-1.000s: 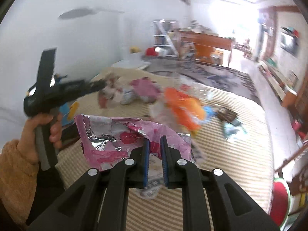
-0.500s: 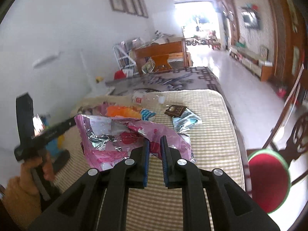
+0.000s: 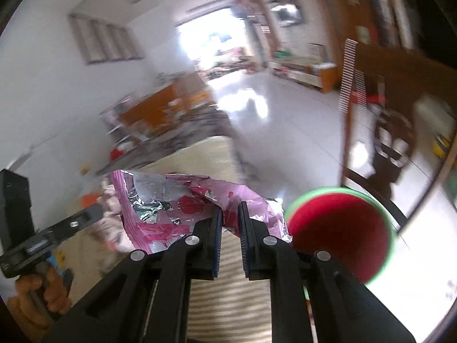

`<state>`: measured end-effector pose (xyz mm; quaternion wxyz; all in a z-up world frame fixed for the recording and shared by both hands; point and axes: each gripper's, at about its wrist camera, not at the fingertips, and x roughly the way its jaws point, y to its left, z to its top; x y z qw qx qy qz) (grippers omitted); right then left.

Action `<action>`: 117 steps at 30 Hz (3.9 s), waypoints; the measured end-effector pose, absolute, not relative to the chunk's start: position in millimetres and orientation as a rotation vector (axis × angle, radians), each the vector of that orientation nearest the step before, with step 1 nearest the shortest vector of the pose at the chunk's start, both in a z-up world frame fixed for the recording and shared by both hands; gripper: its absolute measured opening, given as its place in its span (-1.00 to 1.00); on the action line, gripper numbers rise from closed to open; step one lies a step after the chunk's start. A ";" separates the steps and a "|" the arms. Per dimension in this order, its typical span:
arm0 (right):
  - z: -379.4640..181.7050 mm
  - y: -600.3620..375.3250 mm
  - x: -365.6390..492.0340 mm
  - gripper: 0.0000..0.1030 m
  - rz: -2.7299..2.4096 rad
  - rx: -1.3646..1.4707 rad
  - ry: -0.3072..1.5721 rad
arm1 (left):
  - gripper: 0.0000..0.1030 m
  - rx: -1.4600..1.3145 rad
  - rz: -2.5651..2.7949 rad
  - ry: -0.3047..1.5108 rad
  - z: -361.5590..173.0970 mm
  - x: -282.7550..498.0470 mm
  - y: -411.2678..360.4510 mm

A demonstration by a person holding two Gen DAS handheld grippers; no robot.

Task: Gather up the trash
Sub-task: 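Carry both items over the red bucket and open both tools, then grasp the white floral paper cup with the left tool while the right tool returns to the bed, then grasp the orange plastic bag with the right tool while the left tool holds the cup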

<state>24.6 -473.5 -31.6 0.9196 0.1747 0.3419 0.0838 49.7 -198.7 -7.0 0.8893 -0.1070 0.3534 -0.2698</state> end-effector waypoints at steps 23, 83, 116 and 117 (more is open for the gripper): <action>-97.0 -555.9 19.7 0.18 -0.125 0.453 0.765 | 0.59 0.038 -0.710 0.747 -39.2 89.3 -330.0; -14.5 -295.6 21.2 0.39 0.387 0.104 0.859 | 0.22 -0.405 -0.075 0.818 -68.8 -25.3 -12.8; -23.2 -116.0 95.8 -0.56 0.617 -0.195 0.793 | 0.23 -0.478 -0.078 0.839 -92.2 -23.1 5.7; -22.0 -119.9 94.8 -0.57 0.617 -0.178 0.781 | 0.23 -0.477 -0.079 0.839 -92.5 -22.9 5.6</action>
